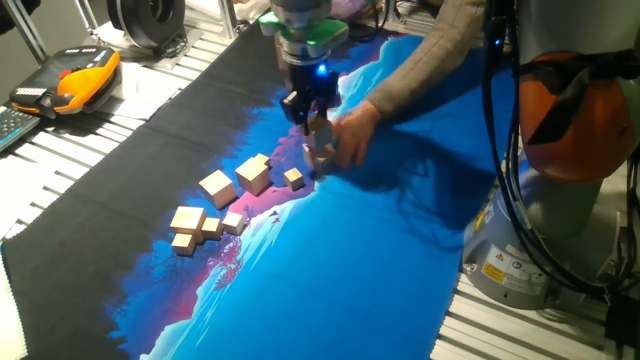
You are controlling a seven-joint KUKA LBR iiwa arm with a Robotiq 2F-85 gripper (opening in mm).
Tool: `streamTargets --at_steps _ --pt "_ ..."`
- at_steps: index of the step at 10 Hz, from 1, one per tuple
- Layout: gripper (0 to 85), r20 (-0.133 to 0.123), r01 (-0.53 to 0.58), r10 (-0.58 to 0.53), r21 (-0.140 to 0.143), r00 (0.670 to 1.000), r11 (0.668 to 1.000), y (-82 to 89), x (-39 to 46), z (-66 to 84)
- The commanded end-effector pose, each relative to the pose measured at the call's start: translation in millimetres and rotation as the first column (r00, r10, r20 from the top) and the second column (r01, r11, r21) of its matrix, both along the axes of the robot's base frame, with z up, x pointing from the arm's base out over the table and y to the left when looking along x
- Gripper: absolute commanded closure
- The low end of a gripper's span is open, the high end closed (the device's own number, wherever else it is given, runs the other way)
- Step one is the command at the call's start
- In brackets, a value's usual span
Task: Stack the blocks in a vertical line of five
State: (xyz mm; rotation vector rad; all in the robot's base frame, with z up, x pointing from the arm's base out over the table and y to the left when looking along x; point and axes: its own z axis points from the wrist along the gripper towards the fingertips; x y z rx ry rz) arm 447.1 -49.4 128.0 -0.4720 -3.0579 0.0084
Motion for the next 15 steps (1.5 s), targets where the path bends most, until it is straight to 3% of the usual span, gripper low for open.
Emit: streamTargets --at_steps 1,3,6,7,10,13,15 --pt "85.0 0.001 -0.003 0.003 -0.005 1.000 1.000 -0.3 -0.8 0.1" --pt "85.0 0.005 -0.015 0.015 0.005 1.000 1.000 -6.9 1.1 -3.1" --pt "85.0 0.014 -0.057 0.057 0.017 0.998 0.998 -22.7 12.7 -13.8" --pt "85.0 0.010 -0.048 0.047 0.046 0.999 0.998 -23.5 18.6 -13.5" --pt "85.0 0.014 -0.028 0.027 0.040 1.000 0.999 -12.1 31.0 -10.8" --pt "85.0 0.016 -0.043 0.042 0.045 0.999 0.998 -17.1 46.2 -11.4" --pt "85.0 0.024 -0.045 0.044 0.045 0.999 0.998 -18.5 50.2 -14.7"
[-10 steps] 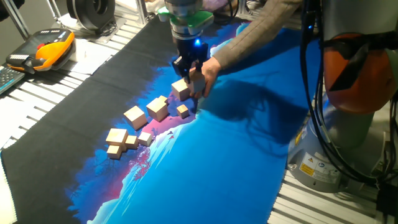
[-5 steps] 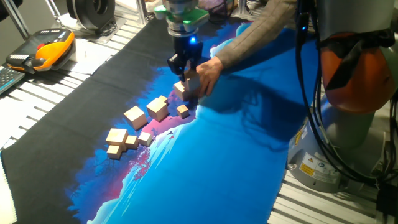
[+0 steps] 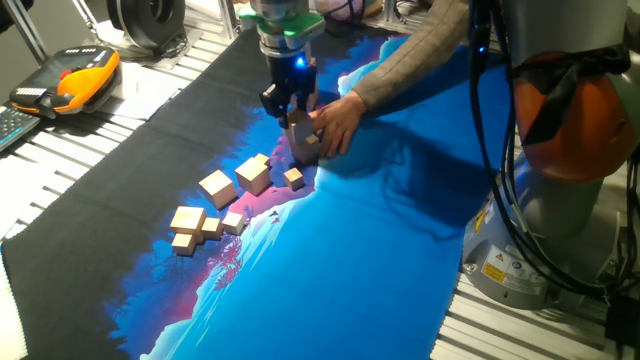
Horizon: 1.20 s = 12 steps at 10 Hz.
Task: Stack the blocks in a vertical line of five
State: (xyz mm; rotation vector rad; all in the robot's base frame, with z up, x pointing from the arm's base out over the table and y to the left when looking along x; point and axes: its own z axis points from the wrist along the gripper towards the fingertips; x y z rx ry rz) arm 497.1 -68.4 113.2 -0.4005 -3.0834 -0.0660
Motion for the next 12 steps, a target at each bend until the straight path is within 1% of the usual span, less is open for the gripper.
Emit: streamTargets --at_steps 1,2,3,4,7,12 --pt "85.0 0.000 -0.006 0.006 0.003 1.000 1.000 -3.0 -0.9 -1.1" --pt "85.0 0.001 -0.020 0.020 0.005 1.000 1.000 -8.4 -2.0 -3.3" --pt "85.0 0.001 -0.022 0.022 0.014 1.000 1.000 -11.4 -2.8 -5.8" --pt "85.0 0.001 -0.017 0.017 0.016 1.000 1.000 -9.7 -3.2 -7.1" --pt "85.0 0.003 -0.022 0.022 0.005 1.000 1.000 -9.4 -4.0 -8.2" --pt "85.0 0.003 -0.032 0.032 0.005 0.999 0.999 -11.5 -4.2 -10.3"
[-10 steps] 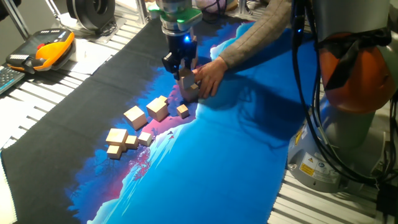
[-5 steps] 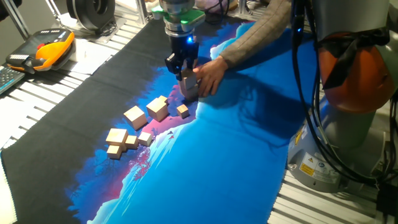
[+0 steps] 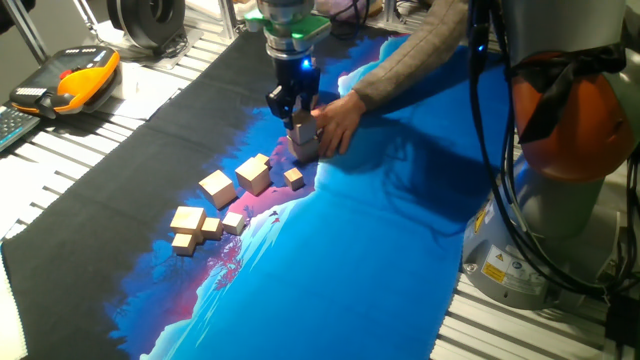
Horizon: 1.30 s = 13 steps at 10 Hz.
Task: Stack the blocks in a vertical line of five
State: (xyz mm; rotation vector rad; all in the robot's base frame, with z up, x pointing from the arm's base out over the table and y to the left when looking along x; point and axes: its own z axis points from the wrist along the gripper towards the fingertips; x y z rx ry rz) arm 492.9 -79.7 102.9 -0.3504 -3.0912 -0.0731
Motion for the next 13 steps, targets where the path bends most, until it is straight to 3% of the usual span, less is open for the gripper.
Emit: streamTargets --at_steps 1,7,8,12,13 --pt "85.0 0.000 0.000 0.000 -0.001 1.000 1.000 0.1 0.0 0.0" --pt "85.0 -0.003 0.008 -0.008 -0.017 1.000 1.000 0.7 -1.0 -2.4" --pt "68.0 0.005 0.008 -0.008 -0.027 1.000 1.000 1.2 -1.4 -3.9" --pt "68.0 0.006 0.011 -0.011 -0.040 1.000 0.999 1.7 -1.3 -5.1" --pt "51.0 0.006 0.016 -0.016 -0.041 1.000 0.999 2.1 -1.1 -5.4"
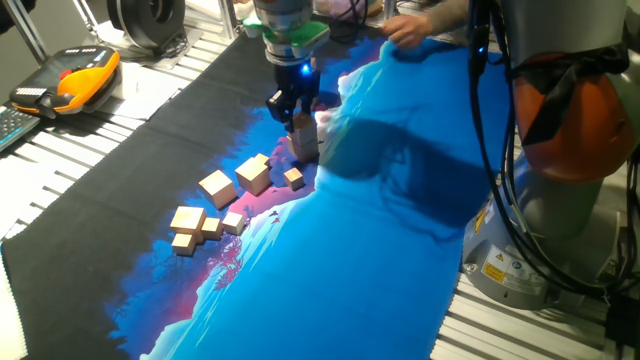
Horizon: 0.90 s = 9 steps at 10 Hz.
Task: Stack the blocks in a vertical line of five
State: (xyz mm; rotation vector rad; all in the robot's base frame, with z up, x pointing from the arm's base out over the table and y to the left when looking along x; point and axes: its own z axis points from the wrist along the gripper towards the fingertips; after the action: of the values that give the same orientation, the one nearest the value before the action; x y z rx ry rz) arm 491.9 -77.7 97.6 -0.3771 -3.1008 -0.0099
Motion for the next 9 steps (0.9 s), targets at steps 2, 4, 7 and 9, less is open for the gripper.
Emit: streamTargets --at_steps 2,4,7,9 --pt "51.0 0.002 0.009 -0.009 -0.002 1.000 1.000 1.3 0.0 -0.3" --pt "34.0 0.001 0.020 -0.020 -0.020 1.000 1.000 1.8 0.0 -0.5" --pt "17.0 -0.004 0.024 -0.024 -0.020 1.000 1.000 -1.8 -0.1 0.1" --pt "17.0 -0.008 0.030 -0.030 -0.020 1.000 0.999 -1.0 0.0 0.2"
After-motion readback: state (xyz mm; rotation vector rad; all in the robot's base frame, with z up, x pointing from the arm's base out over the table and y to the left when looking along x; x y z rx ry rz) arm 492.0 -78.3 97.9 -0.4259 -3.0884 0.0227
